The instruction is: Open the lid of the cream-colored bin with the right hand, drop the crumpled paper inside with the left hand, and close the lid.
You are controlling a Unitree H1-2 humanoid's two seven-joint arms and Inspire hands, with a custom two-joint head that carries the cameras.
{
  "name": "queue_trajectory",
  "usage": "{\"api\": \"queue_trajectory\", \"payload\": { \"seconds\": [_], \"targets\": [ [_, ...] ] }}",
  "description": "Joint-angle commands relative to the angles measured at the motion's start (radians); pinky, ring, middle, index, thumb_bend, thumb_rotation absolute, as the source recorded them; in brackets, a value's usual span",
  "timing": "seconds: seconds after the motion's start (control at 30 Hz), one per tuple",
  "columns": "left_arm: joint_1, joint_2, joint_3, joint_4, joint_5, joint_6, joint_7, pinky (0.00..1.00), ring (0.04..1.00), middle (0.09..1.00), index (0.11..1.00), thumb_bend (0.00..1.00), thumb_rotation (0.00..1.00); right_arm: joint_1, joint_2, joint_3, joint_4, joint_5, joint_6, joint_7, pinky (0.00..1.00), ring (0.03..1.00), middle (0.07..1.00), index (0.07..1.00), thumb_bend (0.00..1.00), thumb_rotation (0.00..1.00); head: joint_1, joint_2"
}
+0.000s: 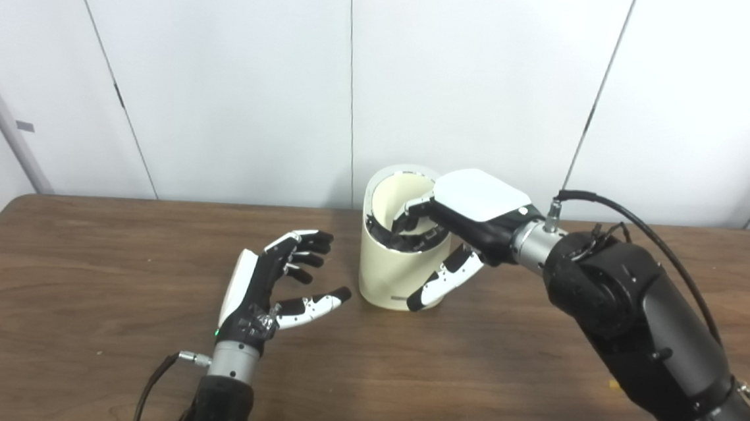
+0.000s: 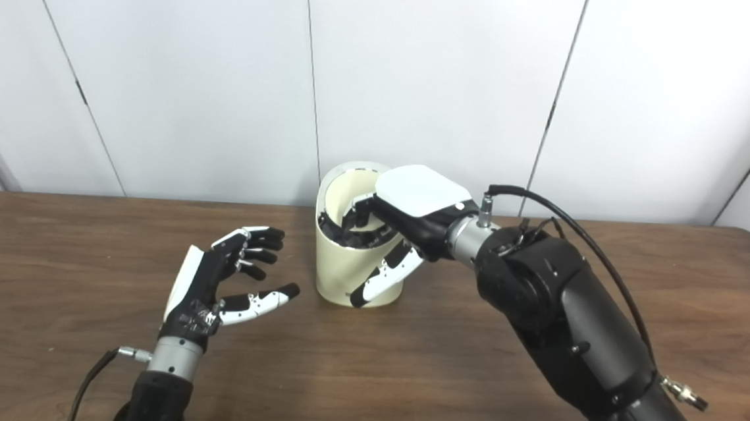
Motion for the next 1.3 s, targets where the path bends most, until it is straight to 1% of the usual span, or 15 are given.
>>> {"api": "queue_trajectory", "payload": {
  "seconds": [0.0, 0.07, 0.23, 0.33, 0.37, 0.4, 0.43, 0.5, 0.67, 0.77, 0.83, 0.9, 0.97, 1.17, 1.27],
  "targets": [
    [-0.035, 0.007, 0.005, -0.029, 0.002, -0.022, 0.009, 0.56, 0.666, 0.709, 0.713, 0.7, 0.05, 0.007, -0.019, 0.021, 0.025, -0.009, -0.003, 0.055, 0.87, 0.819, 0.739, 0.735, 0.81, 0.54, 0.001, 0.0],
    [-0.035, 0.007, 0.004, -0.029, 0.002, -0.021, 0.007, 0.56, 0.667, 0.71, 0.713, 0.7, 0.05, 0.009, -0.019, 0.015, 0.022, -0.004, 0.0, 0.052, 0.87, 0.819, 0.738, 0.736, 0.81, 0.54, 0.0, -0.001],
    [-0.035, 0.009, 0.001, -0.032, 0.01, -0.02, 0.006, 0.58, 0.671, 0.711, 0.718, 0.7, 0.06, 0.019, -0.01, -0.045, -0.009, 0.03, 0.032, 0.023, 0.88, 0.853, 0.729, 0.73, 0.79, 0.54, 0.0, -0.004],
    [-0.036, 0.011, 0.0, -0.033, 0.015, -0.015, 0.004, 0.58, 0.674, 0.713, 0.719, 0.7, 0.07, 0.019, 0.005, -0.113, -0.038, 0.085, 0.08, 0.009, 0.85, 0.855, 0.747, 0.751, 0.77, 0.51, -0.001, -0.006],
    [-0.037, 0.011, 0.0, -0.032, 0.014, -0.016, 0.004, 0.58, 0.675, 0.713, 0.719, 0.7, 0.07, 0.02, 0.009, -0.143, -0.045, 0.111, 0.075, -0.017, 0.84, 0.854, 0.751, 0.755, 0.76, 0.5, -0.003, -0.007],
    [-0.037, 0.009, 0.001, -0.031, 0.012, -0.016, 0.005, 0.58, 0.674, 0.713, 0.717, 0.7, 0.06, 0.021, 0.01, -0.171, -0.047, 0.135, 0.062, -0.045, 0.74, 0.807, 0.748, 0.756, 0.76, 0.47, -0.003, -0.007],
    [-0.038, 0.009, 0.002, -0.03, 0.01, -0.017, 0.006, 0.57, 0.671, 0.713, 0.716, 0.7, 0.06, 0.021, 0.011, -0.189, -0.047, 0.15, 0.052, -0.064, 0.69, 0.784, 0.749, 0.76, 0.75, 0.47, -0.003, -0.007],
    [-0.038, 0.005, 0.002, -0.03, 0.007, -0.016, 0.007, 0.56, 0.665, 0.712, 0.714, 0.7, 0.05, 0.018, 0.02, -0.233, -0.032, 0.184, 0.032, -0.112, 0.65, 0.761, 0.756, 0.768, 0.75, 0.45, -0.004, -0.007],
    [-0.04, 0.004, 0.001, -0.032, 0.009, -0.013, 0.006, 0.55, 0.655, 0.714, 0.712, 0.7, 0.04, 0.037, 0.023, -0.303, -0.037, 0.226, 0.021, -0.19, 0.7, 0.806, 0.822, 0.816, 0.76, 0.45, -0.004, -0.007],
    [-0.04, 0.004, 0.001, -0.032, 0.009, -0.013, 0.005, 0.55, 0.654, 0.713, 0.712, 0.7, 0.04, 0.067, 0.013, -0.334, -0.065, 0.247, 0.048, -0.205, 0.72, 0.835, 0.867, 0.862, 0.74, 0.43, -0.005, -0.007],
    [-0.041, 0.004, 0.002, -0.031, 0.007, -0.014, 0.005, 0.55, 0.656, 0.711, 0.711, 0.7, 0.04, 0.091, 0.012, -0.354, -0.08, 0.261, 0.058, -0.22, 0.74, 0.862, 0.914, 0.896, 0.74, 0.36, -0.007, -0.006],
    [-0.042, 0.004, 0.003, -0.029, 0.006, -0.014, 0.005, 0.55, 0.657, 0.71, 0.71, 0.7, 0.04, 0.12, 0.009, -0.37, -0.085, 0.271, 0.04, -0.249, 0.72, 0.855, 0.914, 0.892, 0.77, 0.33, -0.008, -0.006],
    [-0.042, 0.004, 0.004, -0.031, 0.005, -0.012, 0.004, 0.55, 0.657, 0.709, 0.71, 0.71, 0.04, 0.156, 0.004, -0.382, -0.086, 0.269, 0.014, -0.283, 0.68, 0.828, 0.89, 0.9, 0.8, 0.34, -0.009, -0.005],
    [-0.044, 0.01, 0.004, -0.033, 0.001, -0.014, -0.001, 0.56, 0.661, 0.709, 0.713, 0.71, 0.05, 0.278, 0.013, -0.415, -0.123, 0.329, 0.041, -0.302, 0.69, 0.839, 0.912, 0.92, 0.85, 0.27, -0.016, -0.003],
    [-0.045, 0.013, 0.005, -0.032, -0.005, -0.022, -0.002, 0.57, 0.661, 0.709, 0.714, 0.7, 0.04, 0.329, 0.019, -0.412, -0.139, 0.338, 0.047, -0.308, 0.7, 0.833, 0.919, 0.934, 0.88, 0.29, -0.017, -0.005]
  ]
}}
